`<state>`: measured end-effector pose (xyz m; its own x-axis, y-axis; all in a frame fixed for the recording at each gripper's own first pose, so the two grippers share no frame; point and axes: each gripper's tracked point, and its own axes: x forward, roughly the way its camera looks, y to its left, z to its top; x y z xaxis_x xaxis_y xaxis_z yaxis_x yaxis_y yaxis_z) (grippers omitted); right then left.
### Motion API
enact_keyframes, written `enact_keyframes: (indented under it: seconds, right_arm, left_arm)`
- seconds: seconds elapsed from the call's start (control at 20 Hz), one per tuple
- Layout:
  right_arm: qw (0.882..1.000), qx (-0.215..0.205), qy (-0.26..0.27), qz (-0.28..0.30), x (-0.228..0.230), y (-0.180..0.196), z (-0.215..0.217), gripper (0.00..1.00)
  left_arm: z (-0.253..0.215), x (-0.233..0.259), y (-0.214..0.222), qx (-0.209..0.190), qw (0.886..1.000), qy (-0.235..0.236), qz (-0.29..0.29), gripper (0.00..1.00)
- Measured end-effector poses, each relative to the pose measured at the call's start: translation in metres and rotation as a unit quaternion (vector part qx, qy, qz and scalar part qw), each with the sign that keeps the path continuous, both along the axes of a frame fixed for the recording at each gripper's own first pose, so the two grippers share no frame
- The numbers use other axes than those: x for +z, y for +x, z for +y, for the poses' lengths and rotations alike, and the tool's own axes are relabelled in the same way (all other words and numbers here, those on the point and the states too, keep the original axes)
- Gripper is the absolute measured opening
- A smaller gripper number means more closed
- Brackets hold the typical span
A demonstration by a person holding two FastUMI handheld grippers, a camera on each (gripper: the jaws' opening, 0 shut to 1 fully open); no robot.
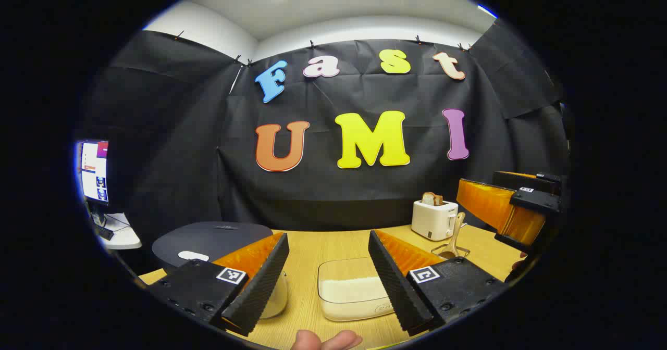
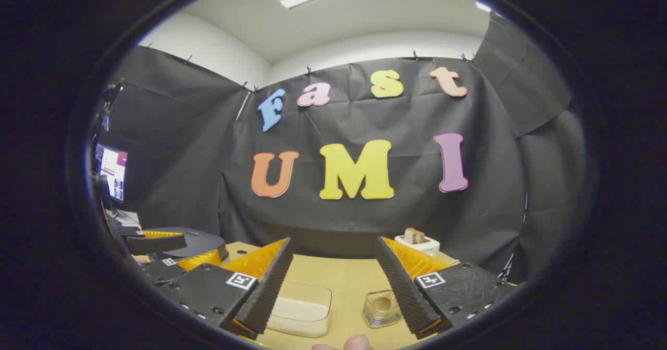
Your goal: Close the left gripper, press the button to open the rice cooker; take a wooden spoon from the chopstick holder with the right hand, scoop a spoonful of rice and pour it into the rice cooker, then put the wooden spoon back into the chopstick holder.
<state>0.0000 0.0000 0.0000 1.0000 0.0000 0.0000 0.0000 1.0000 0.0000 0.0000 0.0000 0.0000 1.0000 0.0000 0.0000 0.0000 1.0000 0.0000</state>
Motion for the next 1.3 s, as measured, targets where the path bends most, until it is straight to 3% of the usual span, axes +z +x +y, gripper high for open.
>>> enact_keyframes:
  seconds: [1.3]
  right_arm:
    - [1.0,0.003,0.025,0.006,-0.01,0.001,-0.013,0.95]
  left_arm:
    - [0.004,0.0,-0.003,0.026,0.999,-0.019,0.003,0.98]
